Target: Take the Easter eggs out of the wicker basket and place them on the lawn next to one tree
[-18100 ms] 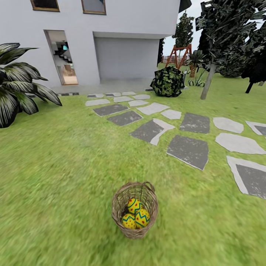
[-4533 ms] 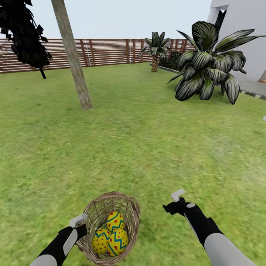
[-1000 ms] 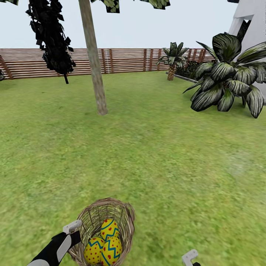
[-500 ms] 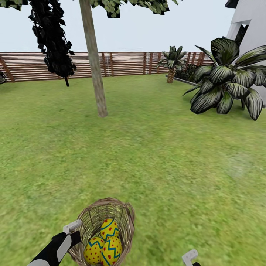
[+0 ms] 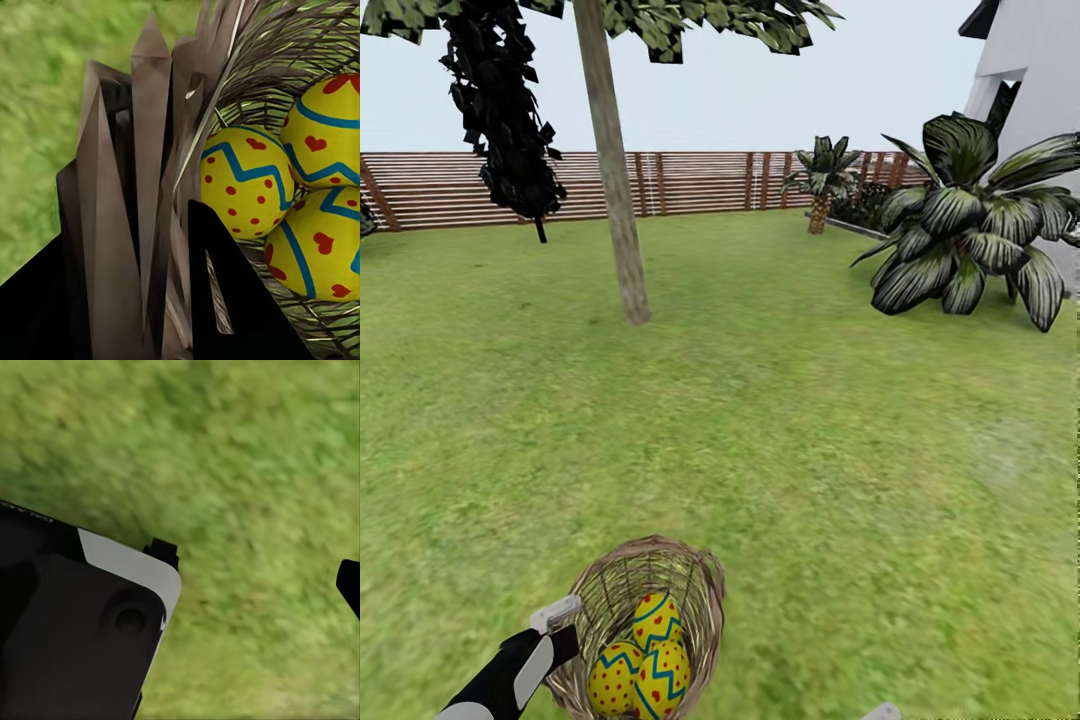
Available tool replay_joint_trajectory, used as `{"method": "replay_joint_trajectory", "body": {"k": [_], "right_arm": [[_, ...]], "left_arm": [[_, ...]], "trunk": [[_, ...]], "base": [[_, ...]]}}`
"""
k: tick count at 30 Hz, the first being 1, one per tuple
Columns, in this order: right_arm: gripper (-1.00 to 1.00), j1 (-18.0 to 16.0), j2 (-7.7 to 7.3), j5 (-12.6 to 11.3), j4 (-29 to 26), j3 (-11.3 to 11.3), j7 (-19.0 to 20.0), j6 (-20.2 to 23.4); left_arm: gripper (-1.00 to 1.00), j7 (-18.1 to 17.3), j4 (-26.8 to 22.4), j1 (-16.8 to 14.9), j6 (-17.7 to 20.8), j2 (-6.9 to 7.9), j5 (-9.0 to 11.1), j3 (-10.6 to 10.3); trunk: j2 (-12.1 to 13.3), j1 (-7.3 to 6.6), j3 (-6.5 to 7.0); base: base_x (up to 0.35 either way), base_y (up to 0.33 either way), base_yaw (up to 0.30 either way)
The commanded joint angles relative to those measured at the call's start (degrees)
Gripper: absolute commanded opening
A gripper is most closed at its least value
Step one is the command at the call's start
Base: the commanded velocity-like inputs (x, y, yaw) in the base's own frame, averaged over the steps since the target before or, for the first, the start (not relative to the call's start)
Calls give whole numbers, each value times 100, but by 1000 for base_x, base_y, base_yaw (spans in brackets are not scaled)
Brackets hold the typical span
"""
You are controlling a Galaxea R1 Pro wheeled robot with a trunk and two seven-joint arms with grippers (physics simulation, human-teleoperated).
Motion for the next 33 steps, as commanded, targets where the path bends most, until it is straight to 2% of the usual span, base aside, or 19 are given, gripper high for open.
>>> {"method": "replay_joint_trajectory", "body": {"k": [1,17,27,33], "right_arm": [[100,-8,0,37,11,-26,12,-25],[100,27,3,111,-28,-26,15,-17],[100,27,6,115,10,-23,4,-32],[100,36,6,115,19,-23,6,-137]], "left_arm": [[-100,28,-16,-2,26,-1,79,9],[-100,28,-14,-2,26,-1,80,9],[-100,28,-14,-2,26,0,79,9],[-100,28,-14,-1,26,2,79,9]], "trunk": [[-11,3,-2],[-11,3,121],[-11,3,156],[-11,3,206]], "base": [[0,0,-164],[0,0,46],[0,0,251],[0,0,138]]}}
